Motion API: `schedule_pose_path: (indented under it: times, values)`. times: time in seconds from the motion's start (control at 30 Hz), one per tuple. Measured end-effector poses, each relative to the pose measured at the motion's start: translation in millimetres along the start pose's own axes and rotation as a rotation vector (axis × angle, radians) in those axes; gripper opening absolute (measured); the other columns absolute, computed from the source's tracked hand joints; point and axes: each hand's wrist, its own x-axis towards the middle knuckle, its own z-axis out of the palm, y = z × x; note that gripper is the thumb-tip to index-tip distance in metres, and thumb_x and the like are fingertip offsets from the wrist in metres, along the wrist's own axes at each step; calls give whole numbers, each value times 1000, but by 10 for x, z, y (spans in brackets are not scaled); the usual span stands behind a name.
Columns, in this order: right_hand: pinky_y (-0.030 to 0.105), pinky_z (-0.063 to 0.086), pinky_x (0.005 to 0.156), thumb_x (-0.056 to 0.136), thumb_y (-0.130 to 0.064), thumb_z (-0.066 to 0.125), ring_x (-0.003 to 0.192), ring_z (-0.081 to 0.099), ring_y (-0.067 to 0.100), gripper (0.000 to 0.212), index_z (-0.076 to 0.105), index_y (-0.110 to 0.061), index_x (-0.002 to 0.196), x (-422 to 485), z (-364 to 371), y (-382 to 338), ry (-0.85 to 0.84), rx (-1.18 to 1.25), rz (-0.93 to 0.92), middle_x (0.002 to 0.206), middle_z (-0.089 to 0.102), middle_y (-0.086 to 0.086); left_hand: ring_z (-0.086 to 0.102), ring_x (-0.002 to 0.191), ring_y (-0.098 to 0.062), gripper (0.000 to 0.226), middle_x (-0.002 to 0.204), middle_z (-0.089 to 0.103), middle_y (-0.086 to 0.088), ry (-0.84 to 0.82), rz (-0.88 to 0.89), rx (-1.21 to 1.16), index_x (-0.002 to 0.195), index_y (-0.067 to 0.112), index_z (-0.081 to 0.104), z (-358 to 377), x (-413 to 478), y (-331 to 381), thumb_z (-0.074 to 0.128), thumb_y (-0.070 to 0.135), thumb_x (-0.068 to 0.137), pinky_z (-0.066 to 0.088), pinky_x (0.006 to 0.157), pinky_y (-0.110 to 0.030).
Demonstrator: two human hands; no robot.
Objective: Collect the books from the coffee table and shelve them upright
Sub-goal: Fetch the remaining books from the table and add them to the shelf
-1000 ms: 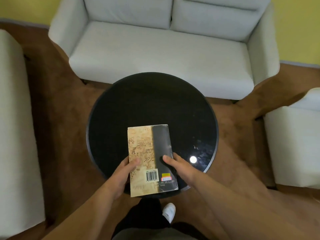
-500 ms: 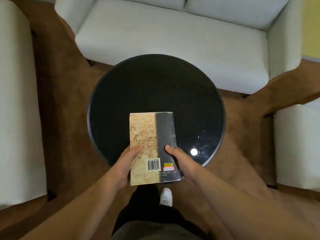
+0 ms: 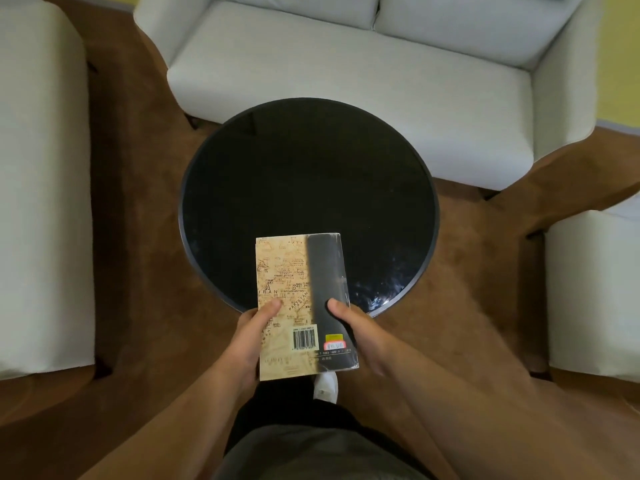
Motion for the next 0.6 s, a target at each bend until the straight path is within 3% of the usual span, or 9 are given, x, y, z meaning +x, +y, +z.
schedule_pose_path:
  times: [0.13, 0.2, 0.4, 0.47, 0.6]
  values:
    - [37, 60, 80, 77, -53, 70, 105, 74, 28, 73, 46, -20, 138, 8, 11, 52, 5, 104, 13, 125, 70, 12, 69, 111, -36, 85, 122, 71, -14, -55, -6, 67, 138, 19, 50, 21, -51, 38, 76, 59, 68, 49, 100, -60]
    - [32, 60, 71, 84, -50, 67, 99, 75, 24, 66, 45, -20, 138, -12, 17, 96, 8, 122, 16, 123, 71, 11, 69, 112, -34, 75, 120, 73, -12, -76, -24, 120, 134, 19, 55, 2, -70, 53, 67, 59, 72, 45, 104, -59]
    - [31, 62, 68, 92, -45, 62, 101, 74, 25, 53, 46, -22, 138, -101, 7, 322, 10, 186, 39, 125, 70, 12, 67, 114, -33, 88, 123, 71, -10, -78, -75, 155, 139, 23, 49, -102, -109, -136, 71, 66, 66, 45, 105, -59]
    - [34, 62, 74, 84, -48, 68, 104, 73, 28, 67, 44, -21, 141, -73, -11, 314, 21, 163, 30, 127, 69, 13, 68, 114, -34, 89, 123, 71, -11, -81, -60, 132, 139, 24, 48, -76, -109, -148, 73, 65, 63, 46, 103, -60]
    - [55, 52, 103, 63, -62, 87, 130, 56, 37, 113, 28, -33, 155, 46, -27, 184, 53, 215, 13, 152, 47, 13, 70, 108, -35, 74, 121, 71, -14, -32, -4, 61, 138, 27, 46, -17, -107, -88, 62, 56, 71, 53, 90, -55]
